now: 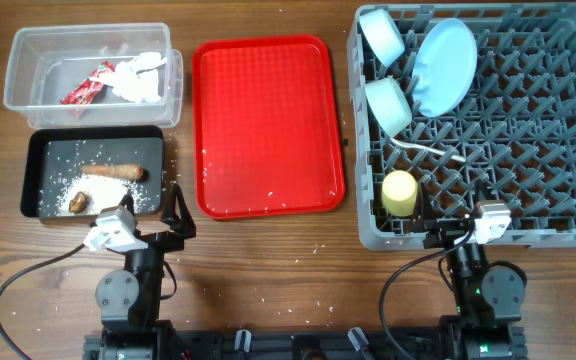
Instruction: Sort waste into correct bins and load items into the dishwasher rack
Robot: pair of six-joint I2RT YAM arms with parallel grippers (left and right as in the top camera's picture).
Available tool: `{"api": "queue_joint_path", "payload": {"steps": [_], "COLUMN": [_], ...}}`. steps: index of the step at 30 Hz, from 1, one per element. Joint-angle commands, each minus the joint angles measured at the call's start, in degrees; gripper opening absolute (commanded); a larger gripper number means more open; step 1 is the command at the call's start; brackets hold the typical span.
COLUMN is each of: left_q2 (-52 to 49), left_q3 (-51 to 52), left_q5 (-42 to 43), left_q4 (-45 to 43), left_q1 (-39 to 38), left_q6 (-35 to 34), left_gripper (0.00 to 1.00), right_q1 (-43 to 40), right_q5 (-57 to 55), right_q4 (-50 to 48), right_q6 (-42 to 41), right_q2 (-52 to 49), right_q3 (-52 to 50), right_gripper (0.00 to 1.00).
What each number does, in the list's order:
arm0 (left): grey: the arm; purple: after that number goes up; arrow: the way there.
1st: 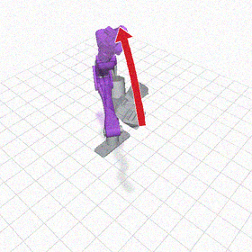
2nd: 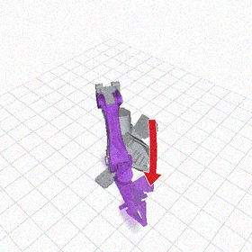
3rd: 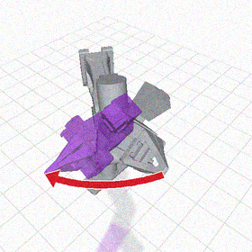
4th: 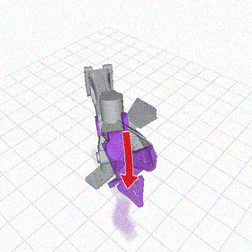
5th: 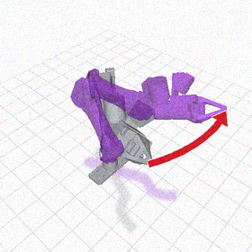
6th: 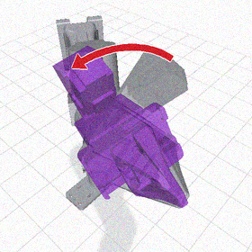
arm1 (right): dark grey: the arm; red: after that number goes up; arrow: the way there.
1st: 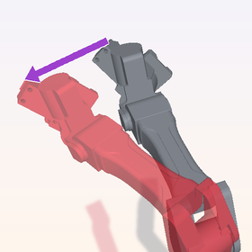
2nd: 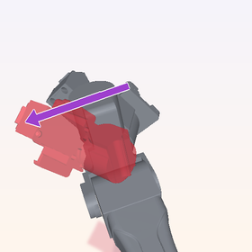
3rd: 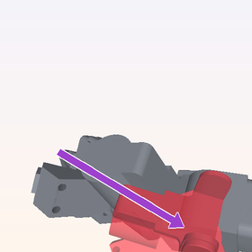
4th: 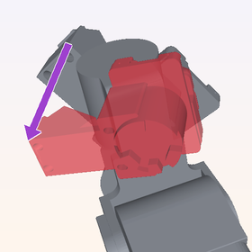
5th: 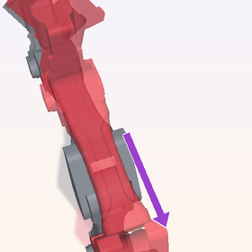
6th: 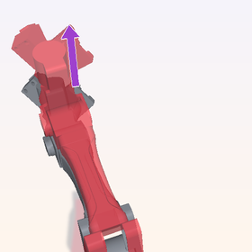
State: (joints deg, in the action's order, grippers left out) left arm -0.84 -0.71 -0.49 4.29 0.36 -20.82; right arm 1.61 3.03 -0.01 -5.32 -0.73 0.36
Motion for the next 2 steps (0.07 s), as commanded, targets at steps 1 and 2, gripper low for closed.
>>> {"api": "queue_joint_path", "payload": {"steps": [1,2], "left_q2": [0.5,0.5], "left_q3": [0.3,0.3], "left_q5": [0.7,0.7], "left_q4": [0.0,0.0], "left_q1": [-0.3,-0.3], "left_q6": [1.1,1.1], "left_gripper": [1.00,1.00], "right_q1": [-0.1,-0.1], "right_q5": [0.9,0.9], "right_q4": [-0.2,-0.2], "right_q6": [-0.8,-0.8], "right_q2": [0.5,0.5], "right_q3": [-0.1,-0.1], "right_gripper": [1.00,1.00]}}
